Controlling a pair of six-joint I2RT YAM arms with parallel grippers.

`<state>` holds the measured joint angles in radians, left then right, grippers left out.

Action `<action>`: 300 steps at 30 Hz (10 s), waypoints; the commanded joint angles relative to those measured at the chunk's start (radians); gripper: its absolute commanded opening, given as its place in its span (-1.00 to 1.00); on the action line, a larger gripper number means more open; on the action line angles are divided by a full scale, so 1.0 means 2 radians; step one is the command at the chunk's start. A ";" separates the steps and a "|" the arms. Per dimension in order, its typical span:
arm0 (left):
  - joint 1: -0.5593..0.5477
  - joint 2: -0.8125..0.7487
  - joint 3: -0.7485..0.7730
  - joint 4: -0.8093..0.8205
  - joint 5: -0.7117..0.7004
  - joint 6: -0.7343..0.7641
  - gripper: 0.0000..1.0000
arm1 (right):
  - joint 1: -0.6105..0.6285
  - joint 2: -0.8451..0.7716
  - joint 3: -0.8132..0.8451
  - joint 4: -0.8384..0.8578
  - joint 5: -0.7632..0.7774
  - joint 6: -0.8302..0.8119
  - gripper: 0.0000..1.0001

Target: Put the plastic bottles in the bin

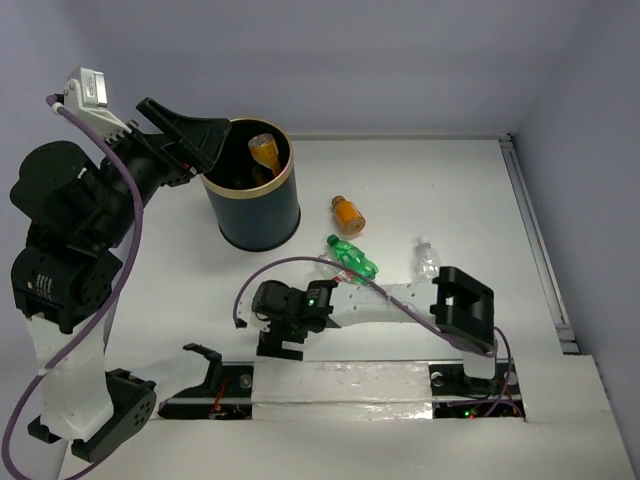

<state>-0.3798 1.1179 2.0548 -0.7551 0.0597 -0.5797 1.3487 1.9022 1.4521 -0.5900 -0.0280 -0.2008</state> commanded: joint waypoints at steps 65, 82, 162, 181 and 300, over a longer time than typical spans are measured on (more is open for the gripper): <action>-0.002 -0.162 -0.371 0.081 0.105 -0.043 0.17 | -0.279 0.147 0.489 0.307 0.012 0.391 1.00; -0.180 -0.052 -0.614 0.251 0.029 -0.150 -0.98 | -0.389 -0.458 -0.195 0.136 0.114 0.395 -1.00; 0.089 0.180 -0.155 0.216 -0.263 0.143 -0.05 | -0.495 -0.378 -0.041 0.155 -0.132 0.416 0.13; 0.089 0.056 -0.194 0.211 -0.078 0.031 0.52 | -0.331 0.070 0.458 0.240 -0.042 0.456 0.18; 0.146 0.214 -0.202 0.273 -0.005 0.000 -0.15 | -0.462 0.064 0.060 0.071 0.068 0.601 1.00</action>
<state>-0.0875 1.5581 1.6375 -0.2531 0.0029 -0.6079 0.4248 2.0518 1.5616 -0.4446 0.1013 0.9703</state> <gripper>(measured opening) 0.562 0.996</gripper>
